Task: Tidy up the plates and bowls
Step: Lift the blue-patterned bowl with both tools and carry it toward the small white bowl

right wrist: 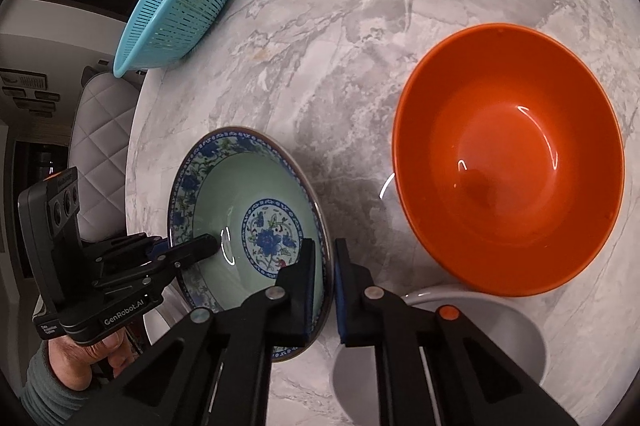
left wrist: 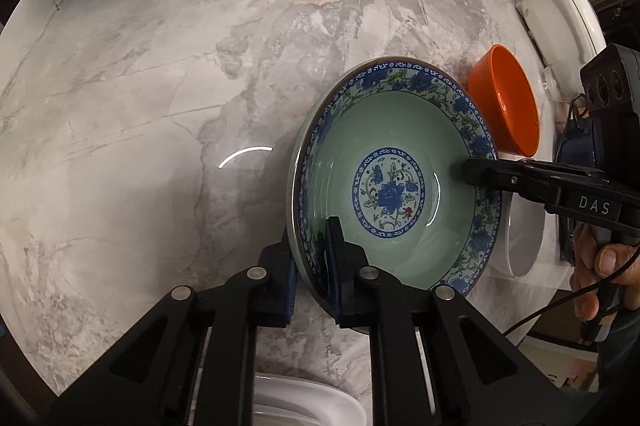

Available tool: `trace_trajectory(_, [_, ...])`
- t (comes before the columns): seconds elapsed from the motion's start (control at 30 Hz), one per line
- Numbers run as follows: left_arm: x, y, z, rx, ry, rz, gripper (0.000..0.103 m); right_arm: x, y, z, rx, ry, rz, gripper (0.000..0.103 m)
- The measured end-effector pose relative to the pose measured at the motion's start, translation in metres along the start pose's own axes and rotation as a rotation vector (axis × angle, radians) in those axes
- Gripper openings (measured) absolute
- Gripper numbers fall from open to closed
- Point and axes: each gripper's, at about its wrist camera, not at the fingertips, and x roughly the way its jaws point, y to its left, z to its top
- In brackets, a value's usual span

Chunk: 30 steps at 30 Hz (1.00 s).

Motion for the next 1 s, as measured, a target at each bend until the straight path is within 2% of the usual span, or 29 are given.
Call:
trace_trajectory(0.27, [-0.012,0.002,-0.002,-0.013,-0.003,-0.010,0.011,-0.003,0.004,0.001,0.018,-0.010,0.008,0.010])
trace_trajectory(0.53, [-0.059,-0.023,-0.015,0.046,-0.064,-0.045,0.011,-0.039,0.017,-0.012,0.010,-0.069,0.022,0.010])
trace_trajectory(0.8, [-0.088,-0.081,-0.069,0.167,-0.079,-0.106,0.011,-0.098,0.015,-0.073,0.046,-0.160,0.011,0.010])
trace_trajectory(1.0, [-0.077,-0.120,-0.126,0.240,-0.040,-0.142,0.011,-0.117,-0.008,-0.143,0.141,-0.194,-0.006,0.010])
